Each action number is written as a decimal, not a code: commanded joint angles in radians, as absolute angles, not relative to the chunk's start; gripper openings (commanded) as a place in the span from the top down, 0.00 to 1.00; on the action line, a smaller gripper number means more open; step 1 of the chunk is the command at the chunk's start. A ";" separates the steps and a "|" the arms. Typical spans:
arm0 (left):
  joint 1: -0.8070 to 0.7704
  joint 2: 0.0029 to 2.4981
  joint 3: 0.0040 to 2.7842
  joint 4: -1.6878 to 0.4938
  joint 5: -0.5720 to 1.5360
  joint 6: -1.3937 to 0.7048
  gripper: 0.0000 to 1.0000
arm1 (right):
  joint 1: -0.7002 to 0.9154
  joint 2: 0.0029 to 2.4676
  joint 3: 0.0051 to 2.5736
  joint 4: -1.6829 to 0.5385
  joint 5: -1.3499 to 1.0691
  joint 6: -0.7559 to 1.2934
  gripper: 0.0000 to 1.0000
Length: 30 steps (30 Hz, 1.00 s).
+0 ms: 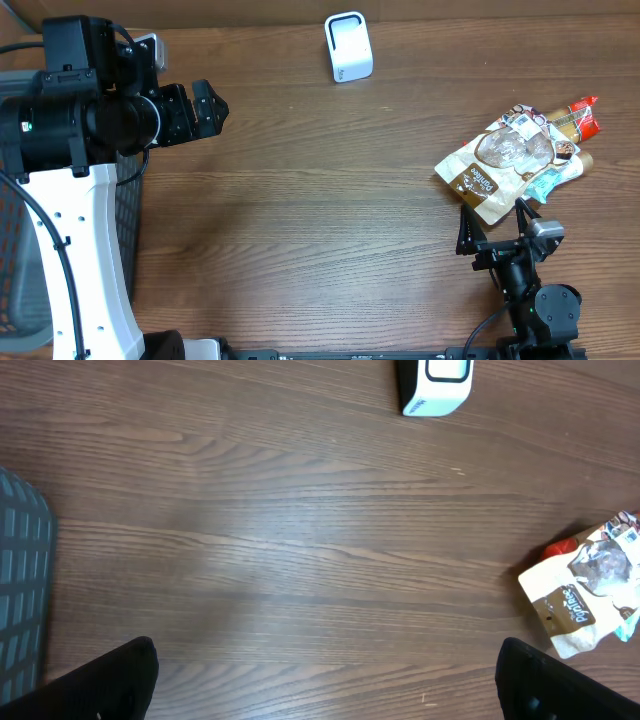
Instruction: Scan the item barcode
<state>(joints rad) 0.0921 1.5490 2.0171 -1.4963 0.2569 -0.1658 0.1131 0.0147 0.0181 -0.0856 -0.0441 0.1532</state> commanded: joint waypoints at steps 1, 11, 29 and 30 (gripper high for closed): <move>0.091 1.538 2.033 -1.492 0.255 -0.180 0.00 | 0.121 0.003 0.008 -0.081 -0.035 0.157 0.00; 0.069 1.494 1.988 -1.397 0.244 -0.180 0.00 | 0.121 0.003 0.008 -0.081 -0.035 0.157 0.00; -0.048 0.731 0.770 -0.289 0.199 0.113 0.00 | 0.121 0.003 0.008 -0.081 -0.035 0.157 0.00; -0.048 0.686 0.710 -0.252 0.199 0.147 0.00 | 0.121 0.003 0.008 -0.081 -0.035 0.157 0.00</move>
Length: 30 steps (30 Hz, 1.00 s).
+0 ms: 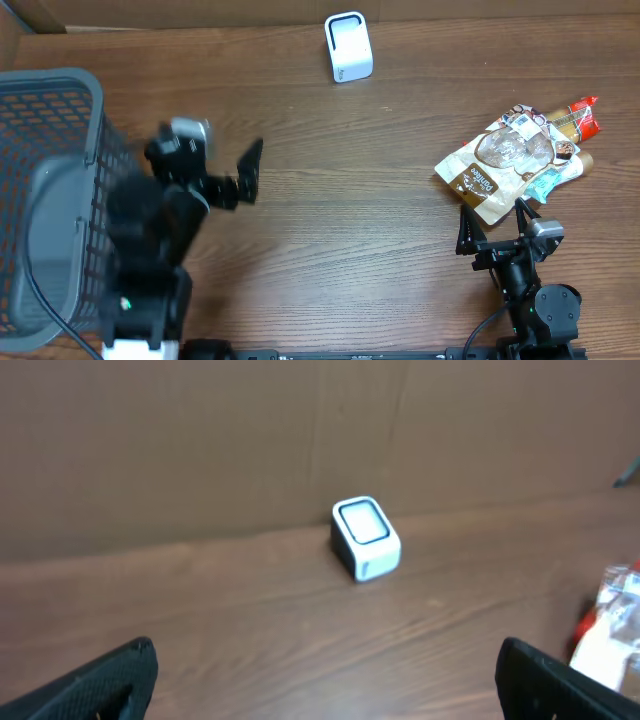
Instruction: Scan the item barcode
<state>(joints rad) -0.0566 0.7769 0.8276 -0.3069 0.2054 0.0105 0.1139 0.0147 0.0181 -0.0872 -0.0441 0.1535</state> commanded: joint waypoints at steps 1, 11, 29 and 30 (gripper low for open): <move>-0.048 0.649 0.661 -0.224 0.199 0.175 0.00 | 0.121 0.003 0.008 -0.081 -0.035 0.157 0.00; -0.044 0.298 0.261 -0.075 0.148 0.266 0.00 | 0.121 0.003 0.008 -0.081 -0.035 0.157 0.00; -0.044 0.003 0.006 -0.073 0.101 0.261 0.00 | 0.121 0.003 0.008 -0.081 -0.035 0.157 0.00; -0.044 0.003 0.006 -0.073 0.101 0.261 0.00 | 0.121 0.003 0.008 -0.081 -0.035 0.157 0.00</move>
